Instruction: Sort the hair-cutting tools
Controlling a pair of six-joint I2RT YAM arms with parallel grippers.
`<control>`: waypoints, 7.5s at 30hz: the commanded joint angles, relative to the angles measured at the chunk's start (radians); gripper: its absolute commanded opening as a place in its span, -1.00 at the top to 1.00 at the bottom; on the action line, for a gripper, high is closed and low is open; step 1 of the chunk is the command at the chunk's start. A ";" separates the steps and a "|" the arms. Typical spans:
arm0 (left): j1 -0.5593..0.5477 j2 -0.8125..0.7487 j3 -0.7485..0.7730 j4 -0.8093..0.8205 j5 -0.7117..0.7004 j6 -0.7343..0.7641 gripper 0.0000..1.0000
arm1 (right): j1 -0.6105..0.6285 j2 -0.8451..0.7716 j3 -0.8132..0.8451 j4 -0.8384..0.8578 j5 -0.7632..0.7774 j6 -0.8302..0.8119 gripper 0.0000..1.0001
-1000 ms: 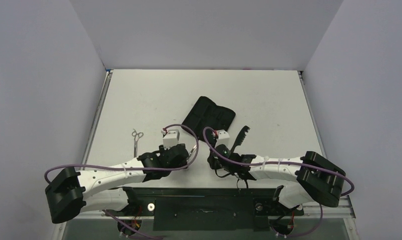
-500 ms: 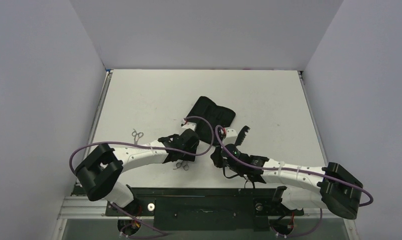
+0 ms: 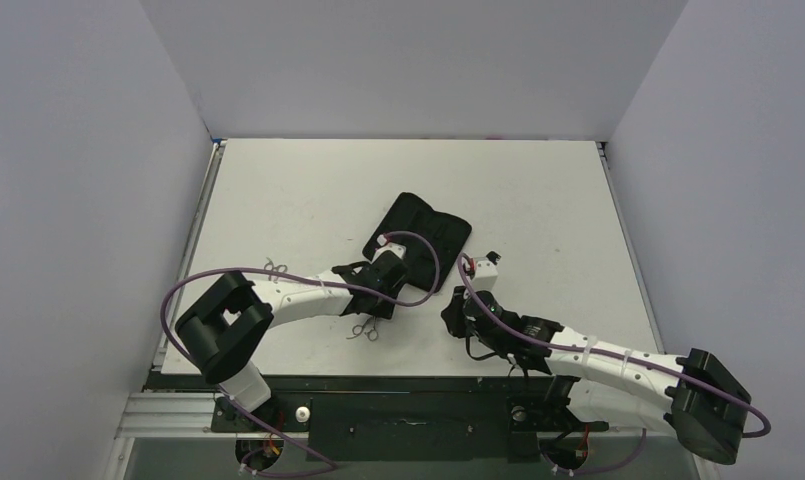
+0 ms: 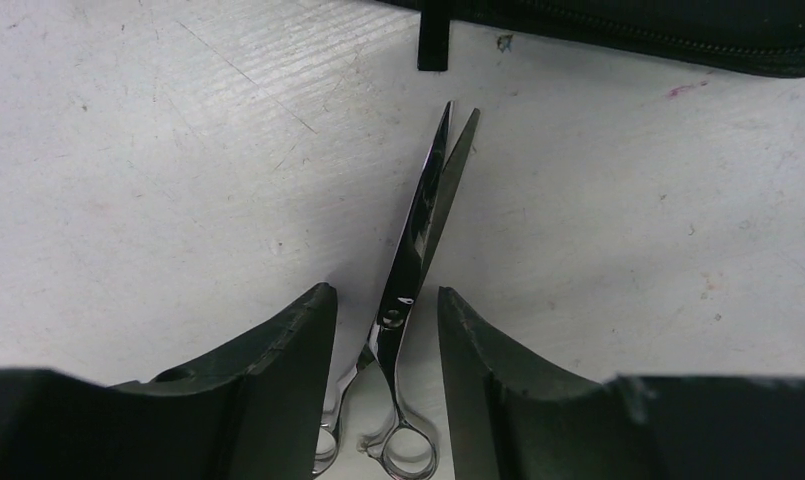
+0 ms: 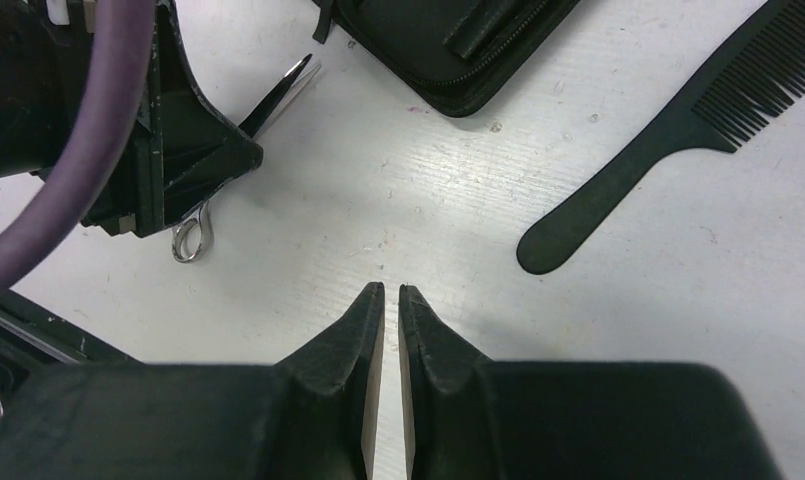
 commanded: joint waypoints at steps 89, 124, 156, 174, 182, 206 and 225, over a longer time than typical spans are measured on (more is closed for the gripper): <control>-0.039 -0.308 0.080 -0.181 0.020 -0.041 1.00 | -0.475 0.490 0.252 0.310 -0.313 0.143 0.31; -0.037 -0.378 0.004 -0.129 0.077 -0.021 1.00 | -0.380 0.577 0.311 0.059 -0.236 -0.005 1.00; -0.040 -0.370 -0.017 -0.101 0.089 -0.016 1.00 | -0.433 0.495 0.201 0.187 -0.218 0.255 0.16; -0.042 -0.381 -0.054 -0.076 0.127 -0.024 1.00 | -0.363 0.602 0.339 0.044 -0.209 0.107 1.00; -0.045 -0.286 0.002 -0.104 0.151 0.012 1.00 | -0.327 0.551 0.261 0.062 -0.191 0.112 1.00; -0.056 0.075 0.336 -0.324 0.099 0.161 1.00 | -0.409 0.550 0.352 -0.101 -0.218 -0.148 1.00; -0.060 0.203 0.400 -0.313 0.128 0.118 1.00 | -0.472 0.413 0.233 0.037 -0.291 0.032 0.27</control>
